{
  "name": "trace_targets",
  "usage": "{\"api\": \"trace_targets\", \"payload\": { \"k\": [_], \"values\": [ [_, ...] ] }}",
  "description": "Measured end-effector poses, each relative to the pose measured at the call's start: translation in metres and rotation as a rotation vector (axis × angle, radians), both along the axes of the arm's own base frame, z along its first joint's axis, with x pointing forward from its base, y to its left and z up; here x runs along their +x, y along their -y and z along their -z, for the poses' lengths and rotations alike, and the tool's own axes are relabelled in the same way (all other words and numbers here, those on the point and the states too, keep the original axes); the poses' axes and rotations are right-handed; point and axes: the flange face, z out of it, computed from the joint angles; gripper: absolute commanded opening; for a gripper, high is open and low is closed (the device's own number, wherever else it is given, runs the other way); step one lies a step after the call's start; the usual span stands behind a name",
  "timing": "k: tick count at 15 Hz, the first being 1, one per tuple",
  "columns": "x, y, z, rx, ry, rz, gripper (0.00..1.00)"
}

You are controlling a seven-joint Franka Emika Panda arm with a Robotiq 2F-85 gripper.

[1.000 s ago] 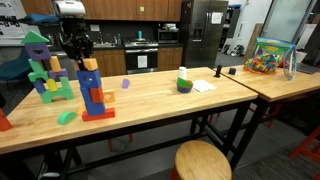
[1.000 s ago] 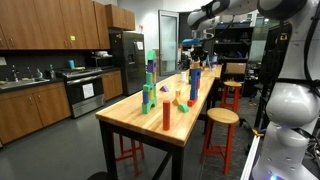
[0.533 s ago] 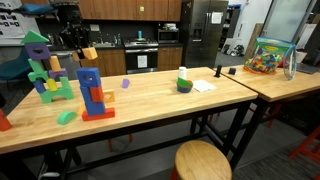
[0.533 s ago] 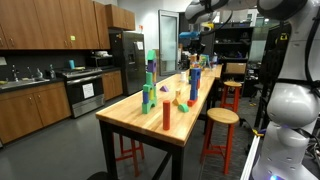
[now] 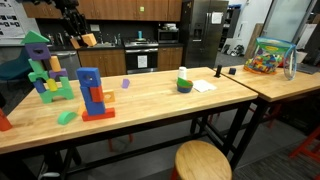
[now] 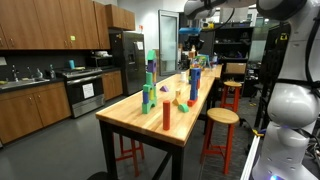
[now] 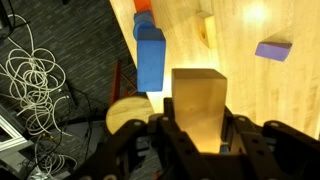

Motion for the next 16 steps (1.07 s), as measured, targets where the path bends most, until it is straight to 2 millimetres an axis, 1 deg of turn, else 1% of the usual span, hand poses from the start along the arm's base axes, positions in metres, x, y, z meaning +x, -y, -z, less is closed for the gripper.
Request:
{"api": "trace_targets", "payload": {
  "k": [5,10,13,16],
  "values": [
    [0.002,0.001,0.011,-0.037,-0.077,-0.236,0.16],
    [0.009,0.005,0.036,-0.102,-0.123,-0.495,0.16],
    [0.013,0.004,0.048,-0.111,-0.104,-0.633,0.16],
    [0.012,0.001,0.049,-0.054,-0.043,-0.684,0.16]
  ]
}}
